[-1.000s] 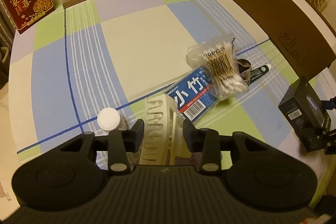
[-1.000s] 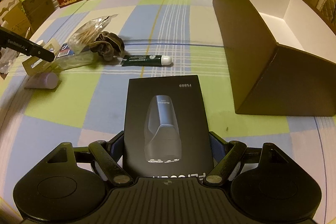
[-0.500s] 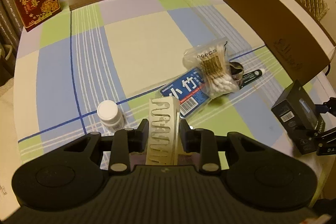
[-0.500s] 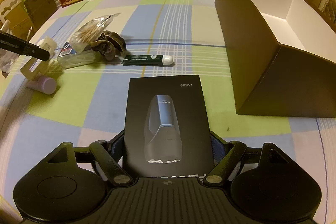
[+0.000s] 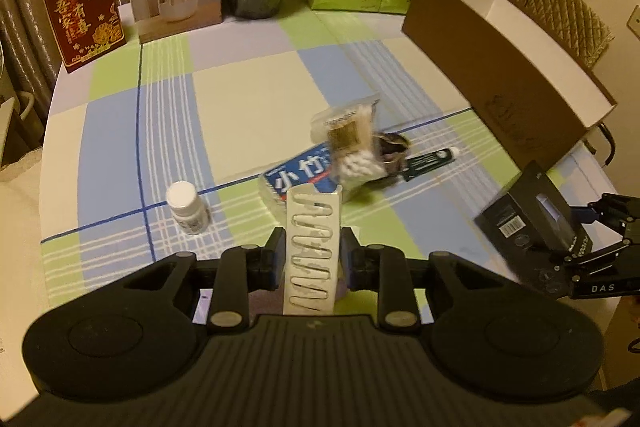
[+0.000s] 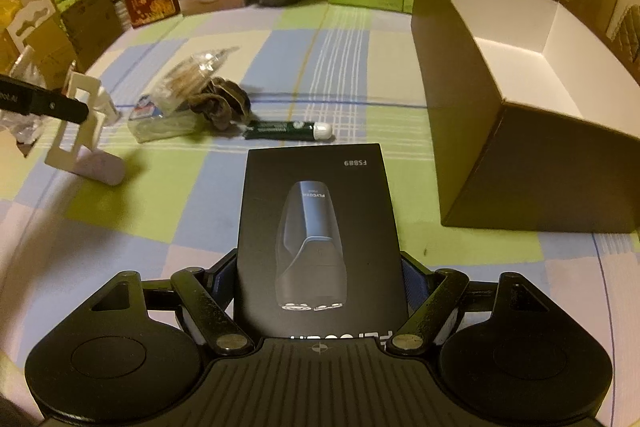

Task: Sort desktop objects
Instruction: 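Carry the black box in the right tool and white holder in the left tool over the brown box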

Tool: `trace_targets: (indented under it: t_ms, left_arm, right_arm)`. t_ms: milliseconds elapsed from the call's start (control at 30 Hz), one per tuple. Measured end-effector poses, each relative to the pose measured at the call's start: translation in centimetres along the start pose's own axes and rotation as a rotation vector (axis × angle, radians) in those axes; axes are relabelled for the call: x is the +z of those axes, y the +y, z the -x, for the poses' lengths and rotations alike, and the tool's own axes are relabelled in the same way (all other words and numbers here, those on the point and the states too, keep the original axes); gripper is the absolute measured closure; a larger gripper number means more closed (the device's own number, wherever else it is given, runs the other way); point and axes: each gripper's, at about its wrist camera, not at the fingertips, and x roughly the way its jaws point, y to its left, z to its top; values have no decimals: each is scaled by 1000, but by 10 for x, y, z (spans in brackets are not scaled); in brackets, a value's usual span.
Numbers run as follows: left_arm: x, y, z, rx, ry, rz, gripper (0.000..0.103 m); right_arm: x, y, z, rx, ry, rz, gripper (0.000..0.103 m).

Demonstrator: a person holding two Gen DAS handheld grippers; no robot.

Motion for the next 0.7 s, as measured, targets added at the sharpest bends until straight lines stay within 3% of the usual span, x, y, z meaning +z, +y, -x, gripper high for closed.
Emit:
trace_targets:
  t_ms: [367, 700]
  left_arm:
    - [14, -61, 30, -68, -85, -51, 80]
    - [43, -125, 32, -139, -154, -126, 80]
  right_arm:
    - [12, -11, 53, 93, -107, -7, 27]
    - [26, -49, 103, 71, -213, -17, 27]
